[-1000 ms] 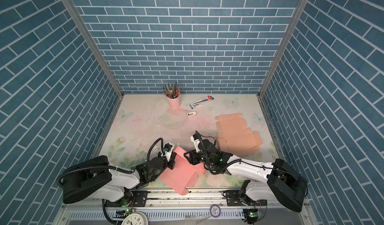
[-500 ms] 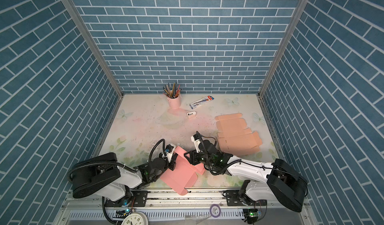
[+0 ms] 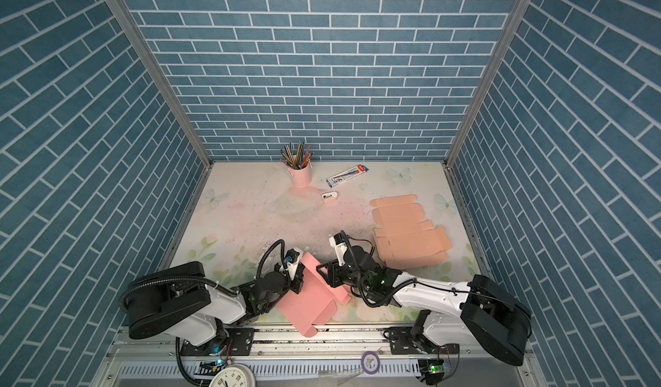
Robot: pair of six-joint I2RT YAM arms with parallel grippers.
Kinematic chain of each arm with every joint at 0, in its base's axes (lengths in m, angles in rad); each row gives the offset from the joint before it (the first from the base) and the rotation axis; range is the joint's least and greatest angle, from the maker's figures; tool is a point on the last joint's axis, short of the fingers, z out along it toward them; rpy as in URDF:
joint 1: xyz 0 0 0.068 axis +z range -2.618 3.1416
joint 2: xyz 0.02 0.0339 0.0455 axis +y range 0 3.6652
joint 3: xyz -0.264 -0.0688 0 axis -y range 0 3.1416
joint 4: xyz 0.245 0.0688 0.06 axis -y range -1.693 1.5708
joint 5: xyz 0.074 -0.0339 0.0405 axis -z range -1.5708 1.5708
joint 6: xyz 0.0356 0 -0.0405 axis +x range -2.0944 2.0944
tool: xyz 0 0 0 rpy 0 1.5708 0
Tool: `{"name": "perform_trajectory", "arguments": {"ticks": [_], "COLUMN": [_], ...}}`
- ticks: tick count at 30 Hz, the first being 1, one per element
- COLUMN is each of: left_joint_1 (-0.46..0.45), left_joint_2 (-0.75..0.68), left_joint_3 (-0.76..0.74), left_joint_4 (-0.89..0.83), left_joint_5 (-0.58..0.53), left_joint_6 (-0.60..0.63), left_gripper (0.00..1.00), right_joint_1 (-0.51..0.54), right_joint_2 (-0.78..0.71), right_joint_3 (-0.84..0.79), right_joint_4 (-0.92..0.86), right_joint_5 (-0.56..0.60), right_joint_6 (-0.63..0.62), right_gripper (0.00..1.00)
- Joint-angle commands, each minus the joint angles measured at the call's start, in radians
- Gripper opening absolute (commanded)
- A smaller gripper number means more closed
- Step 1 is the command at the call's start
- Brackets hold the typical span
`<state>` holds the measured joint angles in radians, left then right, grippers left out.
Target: Fold the paper box
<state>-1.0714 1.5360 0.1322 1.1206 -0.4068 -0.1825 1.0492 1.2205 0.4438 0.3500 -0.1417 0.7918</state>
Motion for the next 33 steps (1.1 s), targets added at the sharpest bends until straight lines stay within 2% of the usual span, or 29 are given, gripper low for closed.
{"name": "perform_trajectory", "arguments": {"ticks": [1, 6, 13, 18, 23, 29, 33], "left_joint_1": [-0.008, -0.010, -0.013, -0.012, -0.012, -0.012, -0.013], "left_joint_2": [0.023, 0.041, 0.060, 0.108, 0.127, 0.142, 0.135], "left_joint_3": [0.001, 0.003, 0.007, 0.025, 0.035, 0.046, 0.037], "left_joint_4": [0.046, 0.065, 0.079, 0.088, 0.096, 0.096, 0.102], "left_joint_5": [-0.010, -0.002, 0.005, -0.006, -0.016, -0.009, -0.007], "left_joint_6": [0.009, 0.005, 0.000, 0.000, 0.002, 0.008, 0.006], "left_gripper": [0.14, 0.16, 0.25, 0.26, 0.24, 0.13, 0.12], "right_joint_1": [0.013, 0.011, 0.009, 0.008, 0.008, 0.008, 0.008], "right_joint_2": [-0.023, -0.023, -0.008, -0.012, -0.004, -0.004, -0.006], "right_joint_3": [-0.009, 0.007, 0.021, 0.018, 0.017, 0.005, -0.005], "right_joint_4": [-0.033, -0.060, -0.068, -0.069, -0.067, -0.059, -0.050], "right_joint_5": [0.020, 0.043, 0.042, 0.050, 0.045, 0.050, 0.050], "right_joint_6": [0.034, 0.019, 0.011, 0.014, 0.018, 0.033, 0.043], "right_gripper": [0.39, 0.41, 0.41, 0.41, 0.41, 0.41, 0.40]}}
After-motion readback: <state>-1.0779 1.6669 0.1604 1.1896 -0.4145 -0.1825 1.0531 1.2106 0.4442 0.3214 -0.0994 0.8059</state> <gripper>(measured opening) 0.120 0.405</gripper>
